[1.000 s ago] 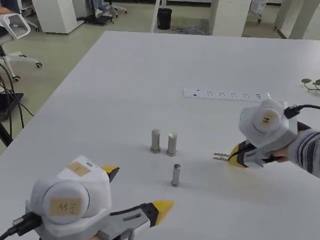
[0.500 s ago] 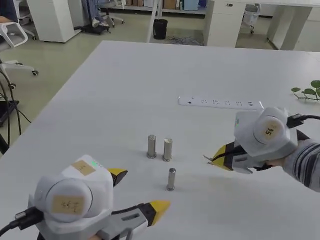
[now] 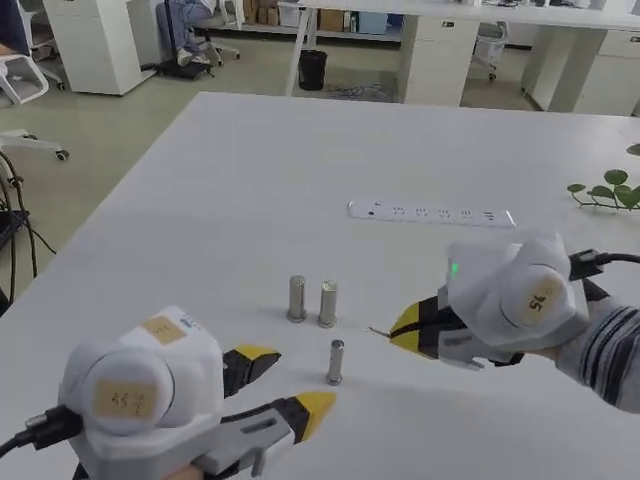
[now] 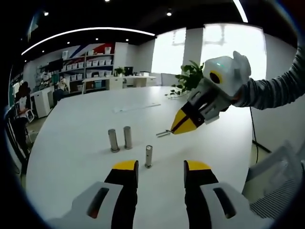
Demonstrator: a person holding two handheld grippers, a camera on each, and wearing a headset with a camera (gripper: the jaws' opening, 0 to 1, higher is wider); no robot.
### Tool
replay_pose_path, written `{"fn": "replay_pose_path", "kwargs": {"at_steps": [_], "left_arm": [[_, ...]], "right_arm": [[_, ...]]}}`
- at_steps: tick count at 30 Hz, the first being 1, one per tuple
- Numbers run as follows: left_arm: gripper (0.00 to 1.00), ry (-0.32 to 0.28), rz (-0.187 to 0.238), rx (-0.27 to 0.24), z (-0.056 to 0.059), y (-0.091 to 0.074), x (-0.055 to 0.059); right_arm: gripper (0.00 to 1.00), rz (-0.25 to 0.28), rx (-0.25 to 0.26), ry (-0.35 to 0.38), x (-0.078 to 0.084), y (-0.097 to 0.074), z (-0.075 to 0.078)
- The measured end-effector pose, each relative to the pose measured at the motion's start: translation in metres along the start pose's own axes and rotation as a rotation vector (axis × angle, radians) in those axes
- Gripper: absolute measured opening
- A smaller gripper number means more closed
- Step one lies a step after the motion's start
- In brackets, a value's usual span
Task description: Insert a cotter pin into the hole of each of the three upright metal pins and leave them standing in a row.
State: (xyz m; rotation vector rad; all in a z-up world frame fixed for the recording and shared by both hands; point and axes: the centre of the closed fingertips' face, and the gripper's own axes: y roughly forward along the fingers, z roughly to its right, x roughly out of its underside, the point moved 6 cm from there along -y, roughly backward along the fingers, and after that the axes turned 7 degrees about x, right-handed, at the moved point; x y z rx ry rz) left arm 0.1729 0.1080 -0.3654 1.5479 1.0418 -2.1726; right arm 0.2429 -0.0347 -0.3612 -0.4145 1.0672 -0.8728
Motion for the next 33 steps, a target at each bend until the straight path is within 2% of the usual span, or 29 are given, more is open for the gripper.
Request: {"fn": "replay_pose_path", "kwargs": {"at_steps": [7,12,16,20,23,28,33], "left_arm": [[0.27,-0.041,0.009,0.035,0.007,0.004,-0.002],[0.21,-0.106,0.022,0.062,0.01,0.004,-0.002],[0.15,-0.167,0.04,0.082,0.012,0.004,-0.002],[0.13,-0.222,0.042,0.099,0.015,0.005,0.001],[0.1,-0.258,0.06,0.109,0.017,0.005,0.001],[0.03,-0.306,0.08,0.132,0.021,0.005,0.001],[0.0,-0.328,0.09,0.138,0.022,0.004,0.002]], "right_arm": [[0.0,0.04,-0.047,-0.075,-0.017,0.0,-0.024],[0.0,0.07,-0.058,-0.102,-0.026,-0.003,-0.035],[0.0,0.086,-0.063,-0.114,-0.031,-0.006,-0.04],[0.0,0.099,-0.066,-0.132,-0.036,-0.008,-0.045],[0.0,0.104,-0.073,-0.141,-0.038,-0.009,-0.048],[0.0,0.117,-0.076,-0.147,-0.043,-0.01,-0.051],[0.0,0.13,-0.076,-0.157,-0.048,-0.011,-0.053]]}}
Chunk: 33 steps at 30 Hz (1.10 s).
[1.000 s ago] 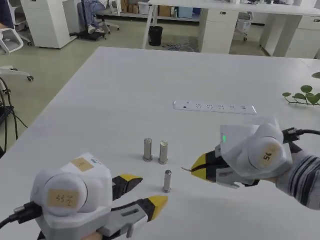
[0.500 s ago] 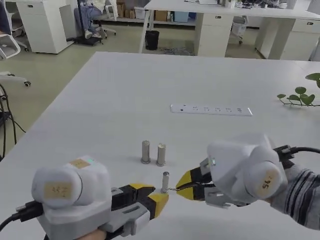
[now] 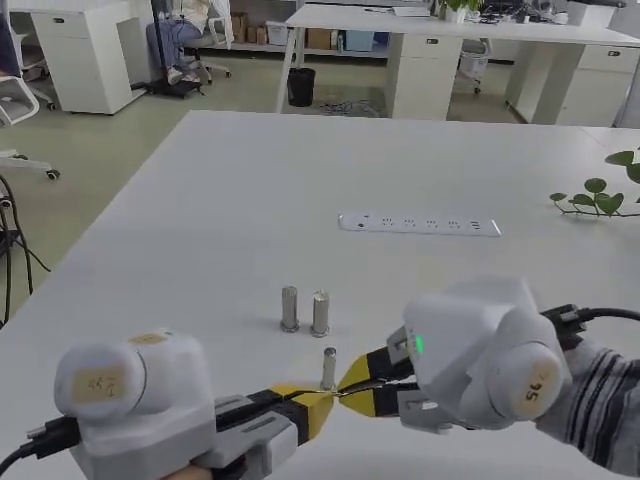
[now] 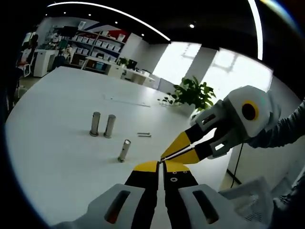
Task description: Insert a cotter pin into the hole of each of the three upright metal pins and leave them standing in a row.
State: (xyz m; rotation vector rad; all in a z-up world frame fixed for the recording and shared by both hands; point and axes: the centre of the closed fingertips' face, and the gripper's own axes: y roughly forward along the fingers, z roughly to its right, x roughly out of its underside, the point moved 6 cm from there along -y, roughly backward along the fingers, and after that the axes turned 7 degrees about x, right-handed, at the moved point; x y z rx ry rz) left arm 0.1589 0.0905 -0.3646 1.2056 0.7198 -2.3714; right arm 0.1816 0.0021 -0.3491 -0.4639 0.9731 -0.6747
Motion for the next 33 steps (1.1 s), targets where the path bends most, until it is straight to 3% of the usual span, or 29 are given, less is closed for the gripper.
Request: {"fn": "replay_pose_path", "kwargs": {"at_steps": [22,27,33], "left_arm": [[0.0,-0.057,0.032,0.018,0.003,-0.0003,-0.0007],[0.0,-0.026,0.038,0.027,0.0039,-0.0004,-0.0016],[0.0,0.058,0.025,0.042,0.0053,-0.0008,-0.0021]], "right_arm": [[0.0,-0.001,0.001,-0.02,-0.0033,-0.0018,-0.0036],[0.0,0.0,0.007,-0.016,-0.0038,-0.0031,-0.0028],[0.0,0.007,0.004,0.002,-0.0037,-0.0033,-0.0029]]}}
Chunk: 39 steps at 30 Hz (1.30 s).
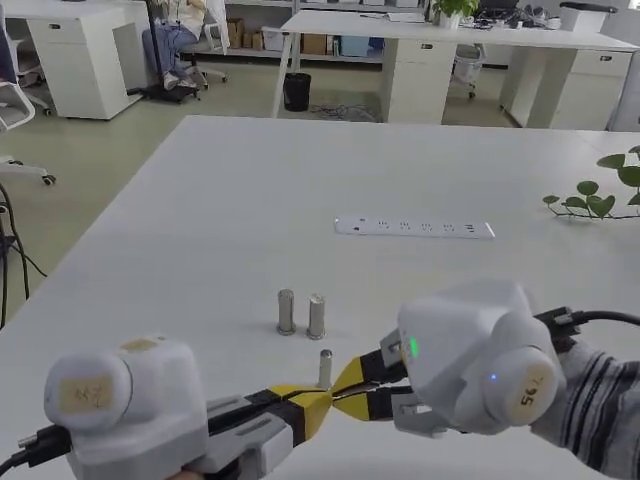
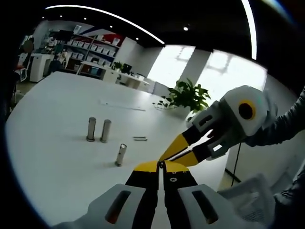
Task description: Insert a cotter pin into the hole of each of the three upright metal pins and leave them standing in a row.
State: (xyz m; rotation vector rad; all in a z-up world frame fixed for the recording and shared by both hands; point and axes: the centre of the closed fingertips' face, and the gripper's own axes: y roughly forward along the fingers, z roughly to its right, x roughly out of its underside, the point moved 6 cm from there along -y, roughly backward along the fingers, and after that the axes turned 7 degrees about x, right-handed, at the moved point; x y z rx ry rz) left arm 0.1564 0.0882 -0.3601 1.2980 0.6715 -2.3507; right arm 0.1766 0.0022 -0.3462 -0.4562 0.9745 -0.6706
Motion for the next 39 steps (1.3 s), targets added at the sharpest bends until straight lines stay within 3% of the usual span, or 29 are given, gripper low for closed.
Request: {"fn": "replay_pose_path", "kwargs": {"at_steps": [10,18,24,30,35,39], "left_arm": [[0.0,0.164,-0.077,0.047,0.004,0.0,0.001],[0.0,0.233,-0.115,0.088,0.005,-0.001,0.002],[0.0,0.275,-0.144,0.088,0.005,-0.001,0.004],[0.02,0.291,-0.154,0.043,0.001,0.002,0.004],[0.17,0.322,-0.142,-0.007,-0.005,0.004,0.004],[0.22,0.338,-0.138,-0.048,-0.012,0.007,0.007]], "right_arm": [[0.01,-0.014,-0.024,0.043,0.006,-0.001,-0.001],[0.0,-0.017,-0.059,0.055,0.008,-0.003,-0.006],[0.0,-0.028,-0.065,0.044,0.007,-0.003,-0.006],[0.0,-0.058,-0.063,0.029,0.009,-0.001,-0.006],[0.0,-0.112,-0.027,0.055,0.019,-0.002,0.001],[0.0,-0.185,0.013,0.09,0.033,-0.002,0.009]]}}
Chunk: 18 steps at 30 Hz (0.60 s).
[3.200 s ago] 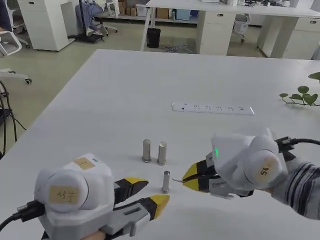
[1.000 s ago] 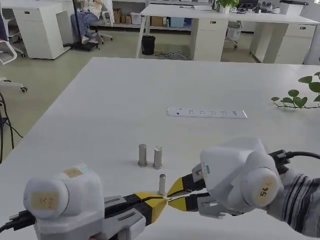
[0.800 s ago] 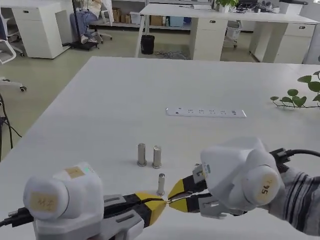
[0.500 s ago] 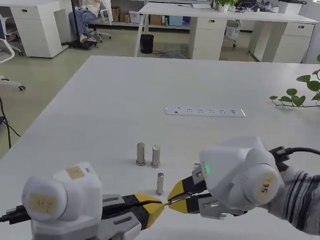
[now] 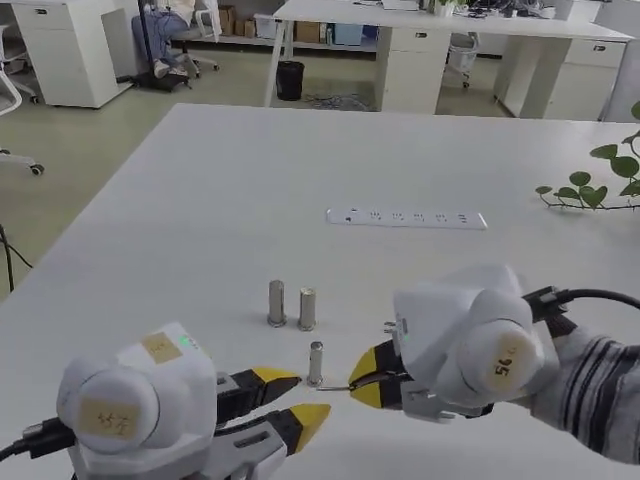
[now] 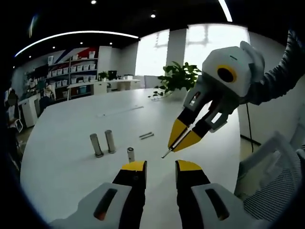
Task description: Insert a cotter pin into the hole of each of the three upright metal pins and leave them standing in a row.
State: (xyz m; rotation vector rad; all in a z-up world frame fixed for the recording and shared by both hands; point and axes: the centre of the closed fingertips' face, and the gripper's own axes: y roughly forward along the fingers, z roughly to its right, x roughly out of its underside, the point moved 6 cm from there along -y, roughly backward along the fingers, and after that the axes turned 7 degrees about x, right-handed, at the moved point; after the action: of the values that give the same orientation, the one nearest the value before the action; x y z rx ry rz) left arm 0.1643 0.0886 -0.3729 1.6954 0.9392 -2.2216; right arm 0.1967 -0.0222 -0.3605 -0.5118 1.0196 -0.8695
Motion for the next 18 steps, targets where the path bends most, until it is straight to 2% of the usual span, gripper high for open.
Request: {"fn": "replay_pose_path", "kwargs": {"at_steps": [3,5,10,18], "left_arm": [[0.2,0.016,-0.037,-0.031,-0.004,0.004,0.007],[0.21,0.027,-0.038,-0.051,-0.006,0.007,0.009],[0.24,0.011,-0.03,-0.098,-0.014,0.015,0.012],[0.25,0.004,-0.032,-0.159,-0.032,0.028,0.015]], "right_arm": [[0.0,-0.038,0.013,0.023,0.008,0.003,0.006],[0.0,-0.061,0.013,0.03,0.012,0.005,0.009],[0.0,-0.104,0.04,0.076,0.019,0.011,0.023],[0.0,-0.132,0.054,0.153,0.025,0.023,0.034]]}}
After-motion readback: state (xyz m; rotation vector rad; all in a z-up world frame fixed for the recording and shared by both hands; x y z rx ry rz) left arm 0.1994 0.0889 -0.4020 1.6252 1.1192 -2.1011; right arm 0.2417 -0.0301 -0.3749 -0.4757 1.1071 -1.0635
